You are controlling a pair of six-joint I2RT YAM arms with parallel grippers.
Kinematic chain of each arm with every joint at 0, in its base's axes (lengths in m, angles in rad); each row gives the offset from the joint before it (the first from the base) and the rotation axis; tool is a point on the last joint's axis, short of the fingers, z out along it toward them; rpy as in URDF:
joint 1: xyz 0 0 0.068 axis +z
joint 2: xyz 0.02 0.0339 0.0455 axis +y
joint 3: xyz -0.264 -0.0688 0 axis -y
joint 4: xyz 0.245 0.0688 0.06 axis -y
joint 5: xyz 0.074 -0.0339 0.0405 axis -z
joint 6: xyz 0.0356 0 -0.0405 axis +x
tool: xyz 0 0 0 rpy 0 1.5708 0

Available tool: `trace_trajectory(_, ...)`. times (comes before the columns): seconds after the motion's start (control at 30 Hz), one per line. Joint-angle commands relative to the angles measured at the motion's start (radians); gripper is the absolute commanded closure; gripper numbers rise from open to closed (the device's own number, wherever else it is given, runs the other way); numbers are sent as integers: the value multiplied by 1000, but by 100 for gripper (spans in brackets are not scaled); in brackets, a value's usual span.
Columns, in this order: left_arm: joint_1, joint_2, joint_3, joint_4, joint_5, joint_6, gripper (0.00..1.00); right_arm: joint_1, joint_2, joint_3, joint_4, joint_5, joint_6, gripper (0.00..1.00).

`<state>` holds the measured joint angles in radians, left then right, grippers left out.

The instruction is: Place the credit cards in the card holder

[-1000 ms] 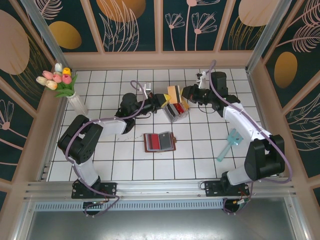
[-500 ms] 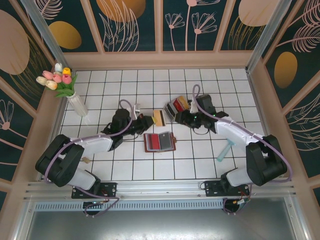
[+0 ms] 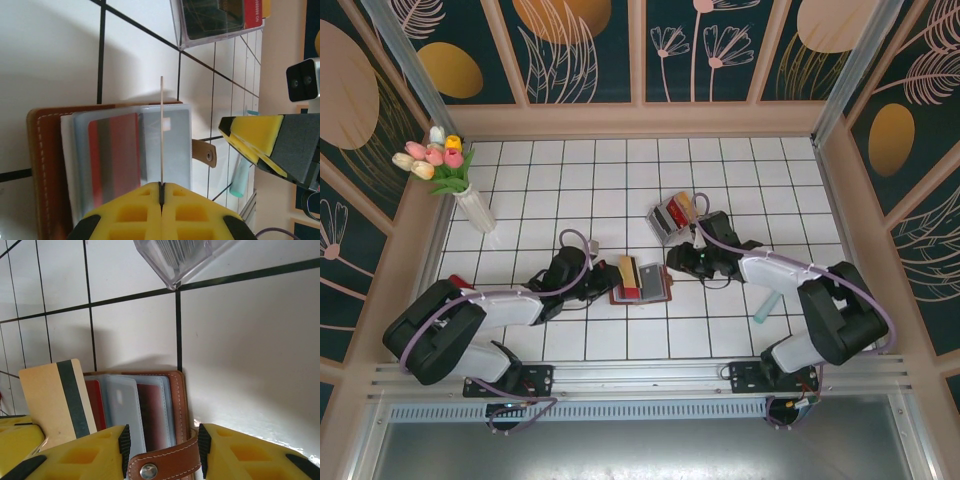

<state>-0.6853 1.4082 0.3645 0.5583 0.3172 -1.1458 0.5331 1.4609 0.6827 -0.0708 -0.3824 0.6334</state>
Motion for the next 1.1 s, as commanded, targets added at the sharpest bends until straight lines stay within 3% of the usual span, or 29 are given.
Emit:
trace_trajectory(0.0,-15,16,-4,60,-23,-1,100,8,17,-20,54,2,15,57)
trace_trajectory(1.07,-45,104,19,-13,-57,82,100,33,78,-15,83,-33,29,57)
